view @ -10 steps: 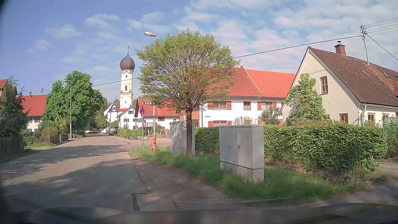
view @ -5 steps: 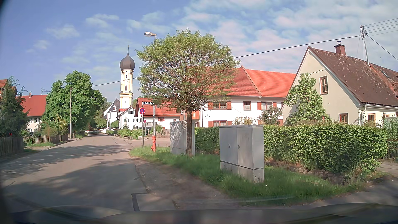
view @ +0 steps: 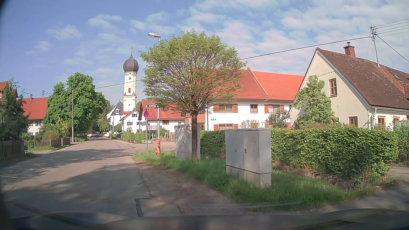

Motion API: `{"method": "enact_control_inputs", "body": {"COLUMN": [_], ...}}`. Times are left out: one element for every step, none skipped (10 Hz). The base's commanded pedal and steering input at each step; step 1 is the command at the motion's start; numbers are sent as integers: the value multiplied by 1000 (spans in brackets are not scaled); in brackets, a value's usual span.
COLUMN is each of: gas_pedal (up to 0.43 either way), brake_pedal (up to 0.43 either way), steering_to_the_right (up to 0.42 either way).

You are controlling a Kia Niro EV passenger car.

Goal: Follow the waypoints while adhering to traffic rules and regulations

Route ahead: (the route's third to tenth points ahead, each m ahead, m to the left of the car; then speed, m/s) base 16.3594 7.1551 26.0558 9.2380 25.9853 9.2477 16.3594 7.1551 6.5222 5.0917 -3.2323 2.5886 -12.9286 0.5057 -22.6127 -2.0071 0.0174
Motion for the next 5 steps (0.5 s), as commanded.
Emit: {"method": "enact_control_inputs", "body": {"gas_pedal": [0,0,0,0,0], "brake_pedal": [220,220,220,220,220], "steering_to_the_right": [479,478,479,479,479]}}
